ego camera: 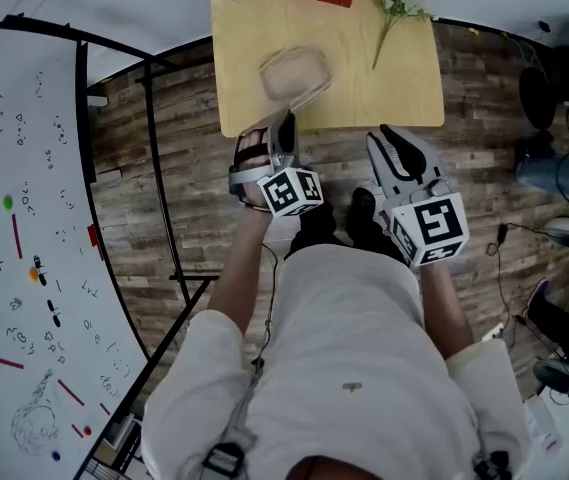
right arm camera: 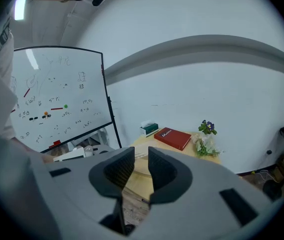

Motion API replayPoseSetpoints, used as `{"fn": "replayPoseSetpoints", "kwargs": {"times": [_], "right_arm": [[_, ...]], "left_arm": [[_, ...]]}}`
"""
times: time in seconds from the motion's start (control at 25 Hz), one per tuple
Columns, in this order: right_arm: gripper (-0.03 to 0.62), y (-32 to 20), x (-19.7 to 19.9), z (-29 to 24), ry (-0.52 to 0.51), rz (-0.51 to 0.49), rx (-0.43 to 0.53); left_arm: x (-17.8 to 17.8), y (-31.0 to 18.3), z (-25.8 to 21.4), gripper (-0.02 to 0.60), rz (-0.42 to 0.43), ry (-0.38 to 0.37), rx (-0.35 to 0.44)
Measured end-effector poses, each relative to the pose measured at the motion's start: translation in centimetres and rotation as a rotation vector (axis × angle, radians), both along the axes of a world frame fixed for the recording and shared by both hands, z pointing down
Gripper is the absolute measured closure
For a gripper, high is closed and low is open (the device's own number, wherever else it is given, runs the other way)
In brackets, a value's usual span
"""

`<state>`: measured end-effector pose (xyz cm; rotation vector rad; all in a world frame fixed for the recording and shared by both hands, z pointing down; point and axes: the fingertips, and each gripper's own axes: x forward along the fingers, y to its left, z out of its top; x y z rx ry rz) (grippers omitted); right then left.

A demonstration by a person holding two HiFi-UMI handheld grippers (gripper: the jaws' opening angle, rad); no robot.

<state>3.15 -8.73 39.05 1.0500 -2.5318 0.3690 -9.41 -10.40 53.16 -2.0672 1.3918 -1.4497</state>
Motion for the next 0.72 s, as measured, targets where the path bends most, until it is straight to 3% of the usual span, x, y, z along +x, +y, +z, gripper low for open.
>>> {"fn": "replayPoseSetpoints", "kwargs": {"times": [0.32, 0.72], "right_arm": [[0.507, 1.0, 2.3, -1.3, -0.044, -0.048, 0.034], [0.513, 2.3, 5.6, -2.1, -0.074, -0.105, 0.064]], "left_arm": [[2.8, 1.8, -3.5, 0.534, -0.061, 0.014, 0.047], [7.8, 5.1, -7.5, 0.534, -0.130, 0.100, 0.096]]}}
